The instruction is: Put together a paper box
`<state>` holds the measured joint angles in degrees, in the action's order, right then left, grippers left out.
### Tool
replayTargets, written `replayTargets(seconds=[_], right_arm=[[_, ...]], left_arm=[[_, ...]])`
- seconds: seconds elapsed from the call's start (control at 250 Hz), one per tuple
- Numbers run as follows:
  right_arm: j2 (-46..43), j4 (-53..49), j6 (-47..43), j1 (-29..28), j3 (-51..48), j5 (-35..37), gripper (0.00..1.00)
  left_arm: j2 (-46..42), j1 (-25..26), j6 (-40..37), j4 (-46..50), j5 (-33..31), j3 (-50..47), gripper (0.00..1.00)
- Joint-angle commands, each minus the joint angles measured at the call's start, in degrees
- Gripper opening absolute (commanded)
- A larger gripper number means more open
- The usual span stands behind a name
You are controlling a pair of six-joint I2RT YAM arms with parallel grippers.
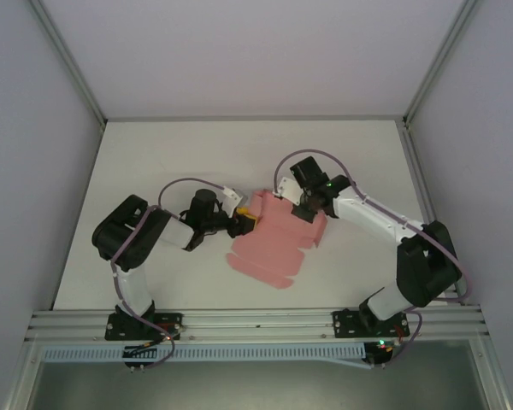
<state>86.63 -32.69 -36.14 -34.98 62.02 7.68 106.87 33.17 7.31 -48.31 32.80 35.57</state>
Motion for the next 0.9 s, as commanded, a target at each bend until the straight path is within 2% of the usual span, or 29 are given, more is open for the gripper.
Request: replayTargets(seconds=[0.0,0.148,0.228,0.371,0.471,0.587,0.655,0.735,0.898], right_arm=[[-1.9,4.8,-0.8,-3.8,-3.8,12.4,0.0],[-6.0,12.0,-2.9,-7.3,-7.7,21.4,0.0],[-8.6,15.1,-3.8,-8.2,-9.1,24.6,0.0],[-13.8,23.1,-7.7,-11.0,-13.0,28.2,0.0],[-15.9,30.5,-12.3,-13.7,-17.2,30.4,0.0],[-15.3,33.6,-14.1,-15.5,-19.8,31.7,0.0],[-14.3,35.4,-13.9,-16.0,-20.6,31.8,0.0],[-13.3,36.4,-13.5,-16.0,-20.8,30.6,0.0],[-9.4,43.5,-15.3,-16.0,-22.2,34.0,0.0]], left_arm=[[-2.6,0.4,0.3,-1.0,2.0,-1.0,0.48],[-6.0,-1.6,2.6,-2.7,2.8,-2.9,0.54],[-7.3,-5.0,7.1,-7.5,5.4,-5.1,0.71],[-6.6,-11.8,14.4,-15.5,8.9,-7.3,0.79],[-5.0,-13.3,15.7,-14.6,9.0,-5.2,0.82],[-4.1,-13.2,13.0,-11.6,8.8,-1.9,0.88],[-3.0,-13.1,9.8,-8.0,8.7,1.0,0.88],[-0.8,-13.2,7.3,-4.1,10.3,4.7,0.82],[2.6,-12.3,8.0,-5.8,13.9,6.6,0.61]])
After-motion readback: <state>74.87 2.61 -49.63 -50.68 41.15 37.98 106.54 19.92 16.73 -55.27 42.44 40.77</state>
